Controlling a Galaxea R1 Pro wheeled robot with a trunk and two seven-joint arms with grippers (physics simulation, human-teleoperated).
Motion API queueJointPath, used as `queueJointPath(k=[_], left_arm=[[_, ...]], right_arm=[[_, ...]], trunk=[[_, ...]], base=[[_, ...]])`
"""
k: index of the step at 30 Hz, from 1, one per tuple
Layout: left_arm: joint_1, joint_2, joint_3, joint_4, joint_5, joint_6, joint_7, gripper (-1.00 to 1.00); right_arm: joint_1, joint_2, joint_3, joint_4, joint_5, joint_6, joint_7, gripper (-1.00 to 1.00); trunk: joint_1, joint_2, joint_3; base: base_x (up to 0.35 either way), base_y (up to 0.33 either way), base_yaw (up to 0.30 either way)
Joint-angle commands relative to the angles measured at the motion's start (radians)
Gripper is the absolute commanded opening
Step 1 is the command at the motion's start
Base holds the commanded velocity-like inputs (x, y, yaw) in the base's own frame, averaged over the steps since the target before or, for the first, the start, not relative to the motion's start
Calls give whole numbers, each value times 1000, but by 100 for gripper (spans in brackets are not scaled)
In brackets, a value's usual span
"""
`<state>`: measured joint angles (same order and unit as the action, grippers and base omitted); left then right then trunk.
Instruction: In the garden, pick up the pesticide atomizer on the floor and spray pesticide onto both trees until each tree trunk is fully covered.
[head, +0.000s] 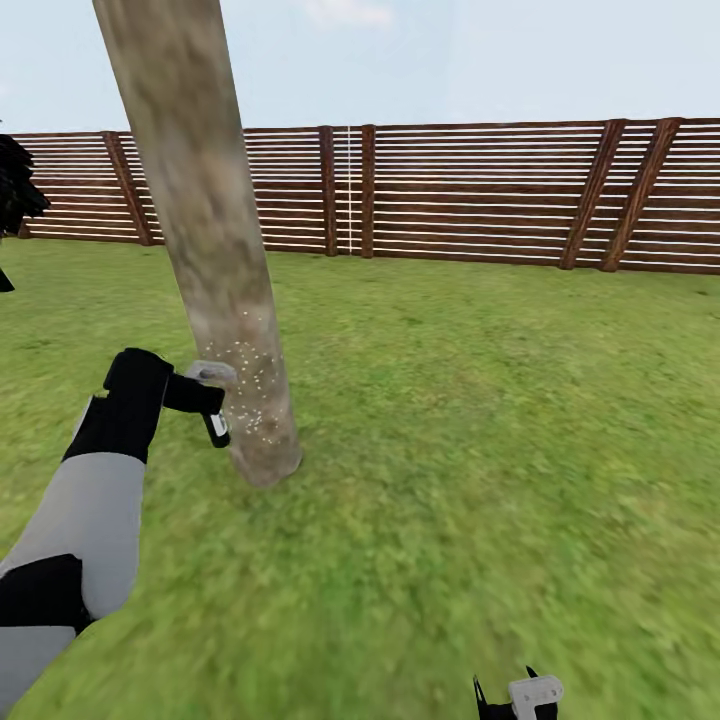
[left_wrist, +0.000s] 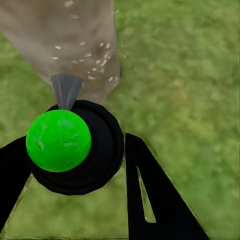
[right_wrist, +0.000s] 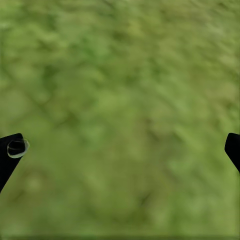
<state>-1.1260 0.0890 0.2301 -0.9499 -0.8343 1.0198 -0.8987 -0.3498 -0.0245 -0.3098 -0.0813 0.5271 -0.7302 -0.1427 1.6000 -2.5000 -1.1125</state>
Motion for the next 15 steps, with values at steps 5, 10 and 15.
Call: queueJointPath(k=[5,10,15], left_arm=[[1,109,3,29,9,3,0,-100],[42,24,-3,36,13,3,0,-100],[66,8,-1,36,11,-1,0,-100]], right_arm=[[0,0,0,0,1,0,0,100],[0,0,0,0,1,0,0,100],[0,0,0,0,0,0,0,100]], trunk=[[0,0,0],[0,0,0],[0,0,0]], base=[[0,0,0],[0,0,0],[0,0,0]])
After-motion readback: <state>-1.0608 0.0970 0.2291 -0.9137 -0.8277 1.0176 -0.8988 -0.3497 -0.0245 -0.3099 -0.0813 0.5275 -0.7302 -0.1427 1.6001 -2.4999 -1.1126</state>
